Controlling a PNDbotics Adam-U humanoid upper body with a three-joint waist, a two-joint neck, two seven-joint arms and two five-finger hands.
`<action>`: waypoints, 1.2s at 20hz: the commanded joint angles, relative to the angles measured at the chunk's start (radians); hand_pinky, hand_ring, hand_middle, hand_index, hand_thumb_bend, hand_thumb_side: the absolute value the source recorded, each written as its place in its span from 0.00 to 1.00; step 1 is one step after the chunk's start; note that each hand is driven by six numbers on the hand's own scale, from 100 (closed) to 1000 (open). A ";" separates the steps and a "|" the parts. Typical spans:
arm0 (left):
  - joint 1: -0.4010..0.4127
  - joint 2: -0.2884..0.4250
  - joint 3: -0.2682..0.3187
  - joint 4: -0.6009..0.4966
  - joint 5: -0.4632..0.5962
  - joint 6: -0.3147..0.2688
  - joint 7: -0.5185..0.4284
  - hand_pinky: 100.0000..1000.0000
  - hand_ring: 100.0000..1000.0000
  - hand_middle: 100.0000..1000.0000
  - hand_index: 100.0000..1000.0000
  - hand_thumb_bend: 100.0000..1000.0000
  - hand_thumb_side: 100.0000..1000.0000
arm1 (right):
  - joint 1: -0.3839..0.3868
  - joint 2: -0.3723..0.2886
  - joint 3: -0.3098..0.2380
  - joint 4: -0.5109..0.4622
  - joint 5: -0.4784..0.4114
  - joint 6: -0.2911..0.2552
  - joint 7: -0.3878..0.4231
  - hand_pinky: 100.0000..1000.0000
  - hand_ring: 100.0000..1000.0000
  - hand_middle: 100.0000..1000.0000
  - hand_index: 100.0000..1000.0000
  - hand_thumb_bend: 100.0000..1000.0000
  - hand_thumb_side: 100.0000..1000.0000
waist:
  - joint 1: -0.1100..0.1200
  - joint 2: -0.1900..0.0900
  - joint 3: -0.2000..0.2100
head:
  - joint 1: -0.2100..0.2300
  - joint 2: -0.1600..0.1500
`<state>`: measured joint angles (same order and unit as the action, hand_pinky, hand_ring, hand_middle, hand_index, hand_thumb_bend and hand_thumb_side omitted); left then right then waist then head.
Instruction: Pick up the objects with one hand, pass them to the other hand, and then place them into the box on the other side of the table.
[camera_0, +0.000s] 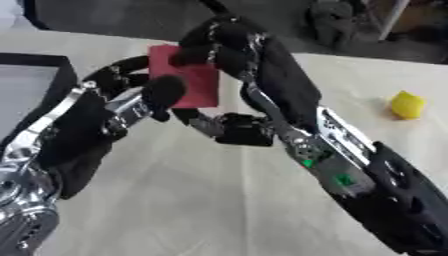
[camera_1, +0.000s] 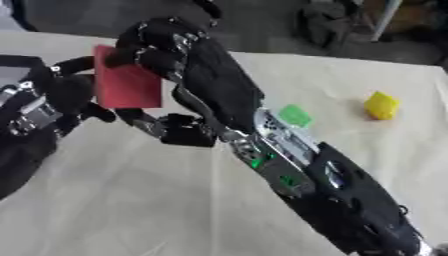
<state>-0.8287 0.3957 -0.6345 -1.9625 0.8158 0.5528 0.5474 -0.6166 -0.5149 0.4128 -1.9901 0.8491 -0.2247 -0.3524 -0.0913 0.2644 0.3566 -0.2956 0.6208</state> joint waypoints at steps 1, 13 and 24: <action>-0.027 -0.013 0.015 0.001 0.004 0.354 0.360 0.99 0.50 0.75 0.92 1.00 0.35 | -0.016 -0.003 -0.001 -0.010 -0.010 -0.011 0.000 0.72 0.22 0.47 0.38 0.00 0.00 | 0.005 -0.013 -0.002 | 0.003 -0.013; -0.012 -0.028 0.053 0.024 -0.088 0.354 0.360 0.99 0.48 0.74 0.92 1.00 0.29 | -0.016 -0.003 -0.011 -0.010 0.050 0.026 -0.064 0.72 0.22 0.47 0.38 0.00 0.00 | 0.006 -0.013 0.002 | 0.000 -0.016; -0.024 -0.038 0.014 0.047 -0.022 0.354 0.360 0.99 0.50 0.74 0.90 1.00 0.27 | -0.020 -0.005 -0.001 -0.010 0.033 -0.041 -0.043 0.72 0.22 0.47 0.38 0.00 0.00 | 0.003 -0.011 0.002 | 0.001 -0.015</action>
<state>-0.8309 0.3598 -0.6226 -1.9084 0.7818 0.5515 0.5487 -0.6220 -0.5071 0.4151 -1.9901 0.8889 -0.2550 -0.3985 -0.0939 0.2678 0.3581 -0.2958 0.6206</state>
